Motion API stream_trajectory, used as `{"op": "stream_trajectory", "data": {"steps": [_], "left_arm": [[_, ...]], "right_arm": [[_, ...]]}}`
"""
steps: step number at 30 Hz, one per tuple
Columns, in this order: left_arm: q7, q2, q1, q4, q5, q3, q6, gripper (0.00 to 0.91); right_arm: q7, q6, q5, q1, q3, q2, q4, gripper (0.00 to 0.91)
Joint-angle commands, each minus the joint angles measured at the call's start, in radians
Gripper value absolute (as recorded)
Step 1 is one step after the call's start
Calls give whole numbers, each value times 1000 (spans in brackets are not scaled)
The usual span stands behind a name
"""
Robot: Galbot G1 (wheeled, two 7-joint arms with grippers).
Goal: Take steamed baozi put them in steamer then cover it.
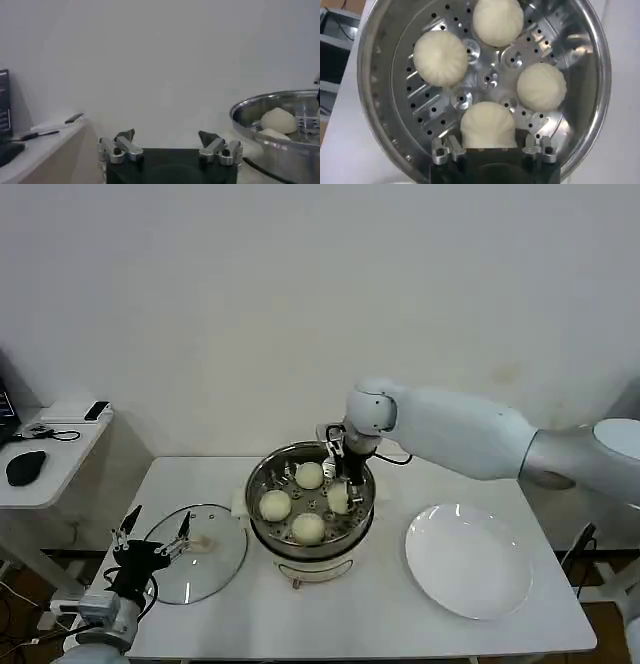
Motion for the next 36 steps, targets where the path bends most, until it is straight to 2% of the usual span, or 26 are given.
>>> {"op": "stream_trajectory", "data": {"steps": [1,4,9,11,14,17,19,21,22,23,24,26,28,29,31,35,36], "left_arm": [[1,1,0,4,-4,2,2,907],[4,2,4,-6,-4,2,3,907],[7,2,7,-10,-3,-3,5,907],[7,4,7,-2,0,-3,-2,907],[-10,-8,-10,27,-12,-2,-11,907],[-10,-10,-15,16,-26,8,-11,907],[-9,-10,-13,11,-20,20,-12,907],[-12,-11,-4,13,-15,24,-14,907],[-11,-9,11,10,-15,24,-18,907],[-13,-6,21,9,-14,24,-24,907],[-14,8,38,2,-14,24,-36,907],[-14,22,57,-5,-10,22,-49,907],[-16,20,67,-13,-15,19,-57,907],[-16,16,69,-14,-16,19,-59,907],[-25,3,73,-15,-22,27,-55,907],[-14,-2,95,-12,6,46,-55,907],[-10,-3,101,-10,20,47,-58,907]], "right_arm": [[-2,3,6,2,1,-9,4,907],[-5,12,15,17,34,-38,30,907],[-47,30,77,99,129,-137,86,907],[-34,25,107,100,202,-187,114,907],[18,27,186,44,328,-250,144,907],[156,76,272,-47,523,-300,179,907],[246,126,278,-85,618,-317,189,907],[314,137,294,-120,718,-334,214,907],[400,143,320,-156,768,-351,237,907],[451,149,337,-178,797,-360,254,907],[551,157,373,-225,847,-383,290,907],[630,167,396,-301,939,-413,349,907],[740,194,395,-451,1059,-469,430,907],[763,200,397,-497,1095,-481,447,907],[858,210,421,-641,1214,-512,512,907],[947,254,424,-880,1341,-534,589,907],[972,268,425,-965,1409,-532,607,907]]}}
